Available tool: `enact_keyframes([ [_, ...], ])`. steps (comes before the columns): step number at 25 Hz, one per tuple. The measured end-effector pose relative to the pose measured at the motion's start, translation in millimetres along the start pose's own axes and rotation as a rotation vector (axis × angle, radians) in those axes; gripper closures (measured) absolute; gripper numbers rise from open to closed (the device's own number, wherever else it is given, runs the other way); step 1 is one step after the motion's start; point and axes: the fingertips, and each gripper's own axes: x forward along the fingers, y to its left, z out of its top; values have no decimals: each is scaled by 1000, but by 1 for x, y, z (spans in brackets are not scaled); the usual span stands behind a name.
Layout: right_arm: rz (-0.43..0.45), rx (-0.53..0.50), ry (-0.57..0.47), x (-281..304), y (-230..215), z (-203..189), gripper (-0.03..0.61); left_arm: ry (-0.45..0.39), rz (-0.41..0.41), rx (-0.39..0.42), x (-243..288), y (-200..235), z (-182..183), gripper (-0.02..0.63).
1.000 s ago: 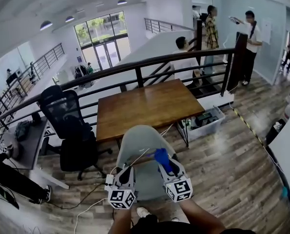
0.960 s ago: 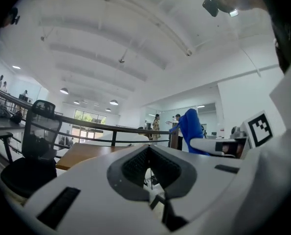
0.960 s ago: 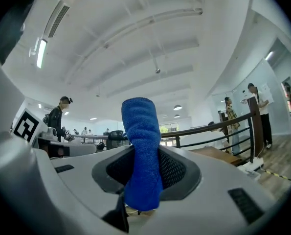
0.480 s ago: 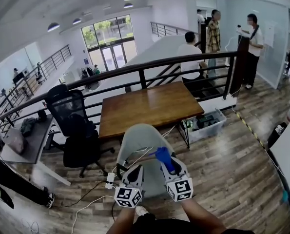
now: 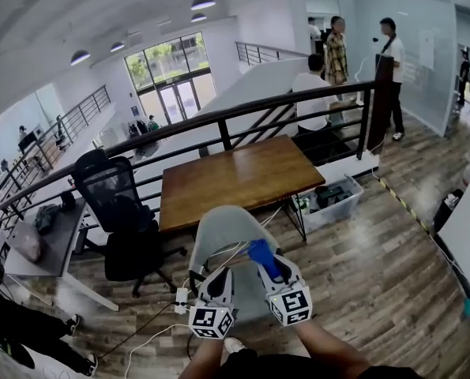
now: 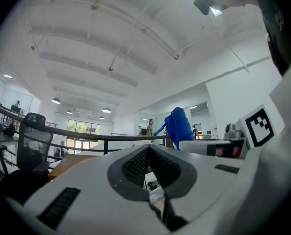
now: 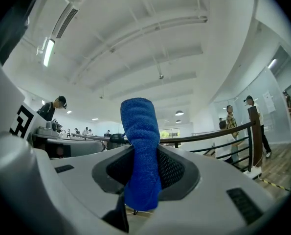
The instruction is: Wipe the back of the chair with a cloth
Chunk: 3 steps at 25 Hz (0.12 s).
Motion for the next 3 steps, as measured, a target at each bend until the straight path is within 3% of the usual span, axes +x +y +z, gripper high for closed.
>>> enact_keyframes([
  [3, -3, 4, 1, -13, 2, 6, 456, 6, 4, 5, -8, -7, 7, 612],
])
